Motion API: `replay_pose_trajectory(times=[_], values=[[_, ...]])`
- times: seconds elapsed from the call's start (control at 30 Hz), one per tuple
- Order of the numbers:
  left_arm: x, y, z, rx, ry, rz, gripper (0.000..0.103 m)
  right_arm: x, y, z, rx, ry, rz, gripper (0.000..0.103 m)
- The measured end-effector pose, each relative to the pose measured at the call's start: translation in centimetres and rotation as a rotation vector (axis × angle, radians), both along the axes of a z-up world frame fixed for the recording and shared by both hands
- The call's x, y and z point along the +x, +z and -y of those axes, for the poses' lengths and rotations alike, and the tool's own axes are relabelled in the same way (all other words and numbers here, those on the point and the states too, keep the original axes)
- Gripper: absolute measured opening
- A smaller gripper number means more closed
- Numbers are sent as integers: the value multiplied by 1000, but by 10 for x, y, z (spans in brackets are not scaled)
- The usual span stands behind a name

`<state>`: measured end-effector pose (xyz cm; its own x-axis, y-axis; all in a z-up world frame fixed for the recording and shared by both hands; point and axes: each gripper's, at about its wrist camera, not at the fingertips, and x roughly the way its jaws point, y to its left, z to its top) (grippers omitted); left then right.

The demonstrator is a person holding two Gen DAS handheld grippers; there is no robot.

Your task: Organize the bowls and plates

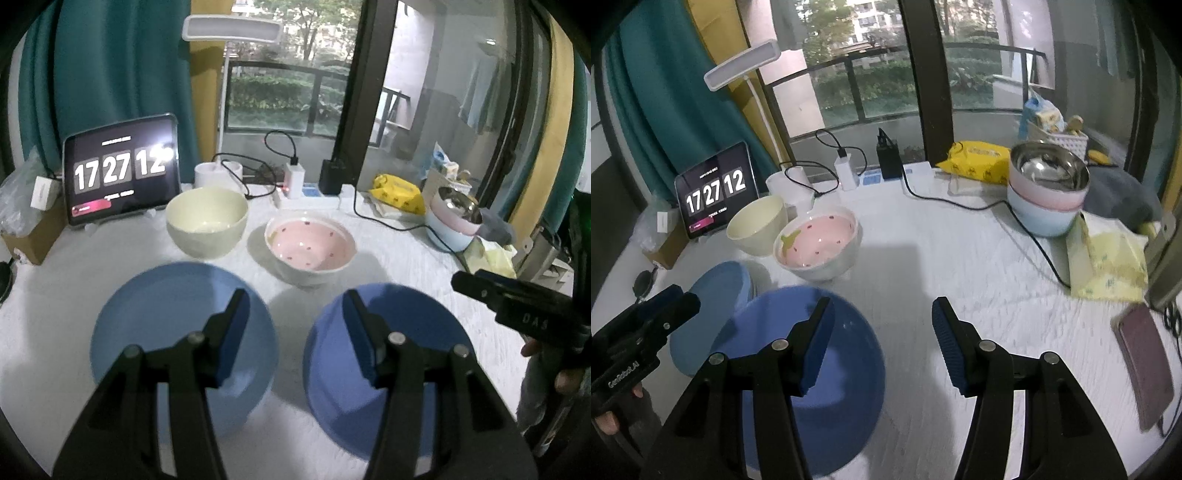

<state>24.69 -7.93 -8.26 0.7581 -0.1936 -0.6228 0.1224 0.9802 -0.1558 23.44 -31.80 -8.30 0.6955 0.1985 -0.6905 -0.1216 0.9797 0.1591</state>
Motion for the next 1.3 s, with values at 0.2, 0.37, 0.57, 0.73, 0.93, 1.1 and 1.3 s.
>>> replay_pose_trajectory(times=[0.2,0.37,0.57,0.73,0.93,1.1,1.3], values=[[27,1,2,7,-8,-8,54,23,6,-7,-32,44,14,57],[54,-4,0,5,-5,-48,54,42,8,-15,-46,87,10,57],[80,-12,2,1,-21,-85,54,71,4,-21,-31,133,-21,57],[102,-21,2,-10,-40,-129,54,100,-7,-28,1,161,-83,57],[134,-44,2,-17,-43,-227,54,134,-24,-31,37,161,-165,57],[145,-56,4,-16,-46,-263,54,158,-36,-28,90,154,-208,57],[156,-70,7,0,-36,-310,54,184,-58,-30,142,161,-356,57]])
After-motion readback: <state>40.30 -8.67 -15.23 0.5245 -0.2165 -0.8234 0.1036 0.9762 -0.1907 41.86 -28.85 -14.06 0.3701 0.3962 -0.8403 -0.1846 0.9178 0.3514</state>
